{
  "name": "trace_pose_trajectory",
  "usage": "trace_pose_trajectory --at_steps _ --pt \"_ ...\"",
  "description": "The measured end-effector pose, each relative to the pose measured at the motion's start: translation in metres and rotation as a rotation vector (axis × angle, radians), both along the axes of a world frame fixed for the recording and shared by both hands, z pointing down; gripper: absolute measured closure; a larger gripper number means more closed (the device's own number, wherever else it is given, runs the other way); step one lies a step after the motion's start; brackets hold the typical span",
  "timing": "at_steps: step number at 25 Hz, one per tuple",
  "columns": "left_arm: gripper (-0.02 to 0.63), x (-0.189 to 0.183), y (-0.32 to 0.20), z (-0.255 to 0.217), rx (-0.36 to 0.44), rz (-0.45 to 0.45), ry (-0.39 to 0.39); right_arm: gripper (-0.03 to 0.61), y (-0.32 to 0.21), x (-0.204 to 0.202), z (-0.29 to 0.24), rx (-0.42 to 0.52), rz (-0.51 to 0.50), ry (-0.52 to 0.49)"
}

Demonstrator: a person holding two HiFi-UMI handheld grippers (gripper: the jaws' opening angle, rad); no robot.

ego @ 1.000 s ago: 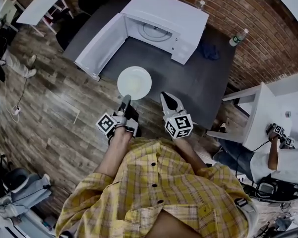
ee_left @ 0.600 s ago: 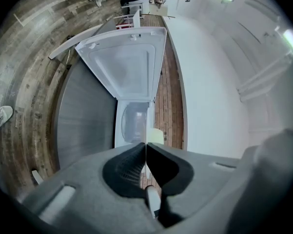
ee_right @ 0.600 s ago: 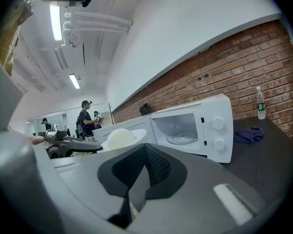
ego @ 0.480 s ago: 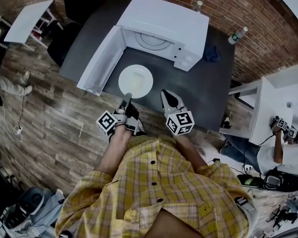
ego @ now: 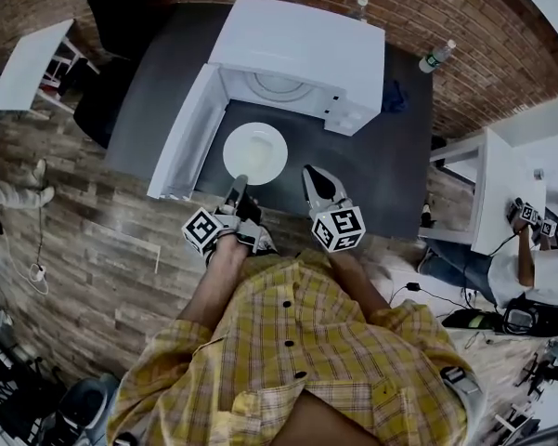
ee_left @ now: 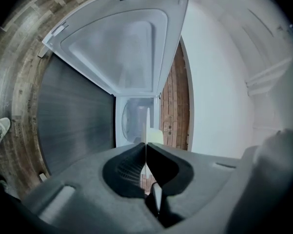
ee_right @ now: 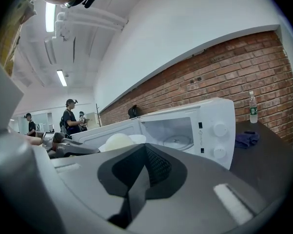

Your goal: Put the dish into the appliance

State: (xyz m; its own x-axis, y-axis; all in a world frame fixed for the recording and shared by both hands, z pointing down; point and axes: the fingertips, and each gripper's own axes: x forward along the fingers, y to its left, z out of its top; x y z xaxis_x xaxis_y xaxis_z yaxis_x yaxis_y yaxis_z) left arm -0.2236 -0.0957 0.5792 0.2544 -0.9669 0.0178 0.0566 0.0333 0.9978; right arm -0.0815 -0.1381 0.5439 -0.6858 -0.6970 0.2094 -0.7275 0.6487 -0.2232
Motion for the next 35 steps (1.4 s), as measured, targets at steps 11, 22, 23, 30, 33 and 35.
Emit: trace_pose_trajectory --at_steps 11,22,23,30,33,35 --pt "0.604 0.006 -0.018 0.014 -0.039 0.037 -0.006 0.577 -0.010 0.003 0.001 -0.003 0.012 0.026" --pt "0.604 0.015 -0.044 0.022 -0.049 0.012 -0.040 0.576 -0.028 0.014 0.003 -0.001 -0.039 0.011" --pt "0.604 0.017 -0.047 0.023 -0.051 0.009 -0.035 0.576 -0.030 0.015 0.003 -0.001 -0.046 0.011" --pt "0.604 0.025 -0.071 0.039 -0.078 0.008 -0.050 0.575 -0.040 0.018 0.006 -0.003 -0.074 0.011" --pt "0.604 0.027 -0.082 0.043 -0.081 -0.001 -0.063 0.575 -0.045 0.023 0.010 -0.012 -0.073 0.010" --pt "0.604 0.029 -0.090 0.046 -0.092 0.002 -0.081 0.576 -0.049 0.026 0.010 -0.019 -0.070 0.005"
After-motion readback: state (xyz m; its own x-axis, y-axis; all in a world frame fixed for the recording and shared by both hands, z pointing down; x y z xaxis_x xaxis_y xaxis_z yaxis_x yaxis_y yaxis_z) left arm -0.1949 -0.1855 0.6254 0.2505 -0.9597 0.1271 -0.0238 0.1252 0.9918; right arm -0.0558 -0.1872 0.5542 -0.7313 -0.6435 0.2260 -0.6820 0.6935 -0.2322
